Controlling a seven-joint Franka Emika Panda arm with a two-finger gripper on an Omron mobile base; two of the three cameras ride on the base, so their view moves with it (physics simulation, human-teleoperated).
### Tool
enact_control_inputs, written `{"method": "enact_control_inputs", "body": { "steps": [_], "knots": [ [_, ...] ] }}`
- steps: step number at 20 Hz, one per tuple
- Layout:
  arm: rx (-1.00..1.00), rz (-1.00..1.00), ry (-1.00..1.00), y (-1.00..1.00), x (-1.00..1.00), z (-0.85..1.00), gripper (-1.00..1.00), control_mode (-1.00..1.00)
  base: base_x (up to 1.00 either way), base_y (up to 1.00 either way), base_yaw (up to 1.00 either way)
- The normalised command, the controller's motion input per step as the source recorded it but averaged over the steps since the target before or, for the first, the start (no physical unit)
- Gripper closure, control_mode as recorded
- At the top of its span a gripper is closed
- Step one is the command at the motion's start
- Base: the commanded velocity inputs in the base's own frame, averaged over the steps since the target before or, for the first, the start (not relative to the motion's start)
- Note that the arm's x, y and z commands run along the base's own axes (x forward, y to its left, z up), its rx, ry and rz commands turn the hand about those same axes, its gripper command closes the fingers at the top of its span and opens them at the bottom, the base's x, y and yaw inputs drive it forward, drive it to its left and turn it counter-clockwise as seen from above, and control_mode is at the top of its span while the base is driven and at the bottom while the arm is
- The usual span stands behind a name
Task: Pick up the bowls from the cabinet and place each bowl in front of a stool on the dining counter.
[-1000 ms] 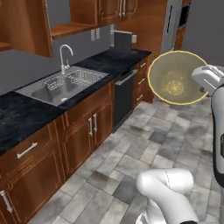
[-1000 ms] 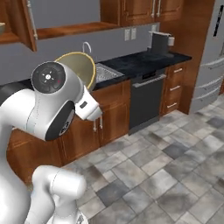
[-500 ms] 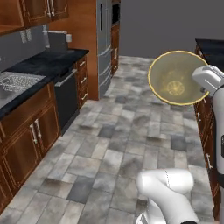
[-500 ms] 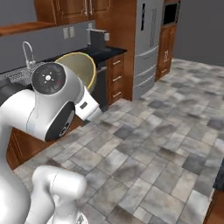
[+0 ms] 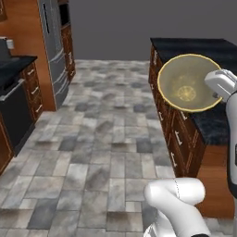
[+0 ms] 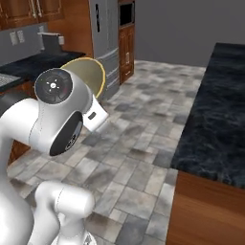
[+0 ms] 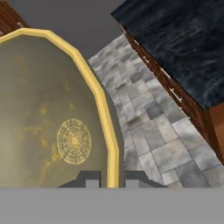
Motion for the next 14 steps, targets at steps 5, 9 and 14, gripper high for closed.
{"method": "enact_control_inputs", "body": {
  "steps": [5,9,14],
  "knots": [
    [0.00,0.00,0.00,0.00,0.00,0.00,1.00,1.00,-0.09,-0.39,-0.35],
    [0.00,0.00,0.00,0.00,0.00,0.00,1.00,1.00,0.00,-0.35,-0.33],
    [0.00,0.00,0.00,0.00,0.00,0.00,1.00,1.00,0.00,-0.28,-0.32]
  ]
}}
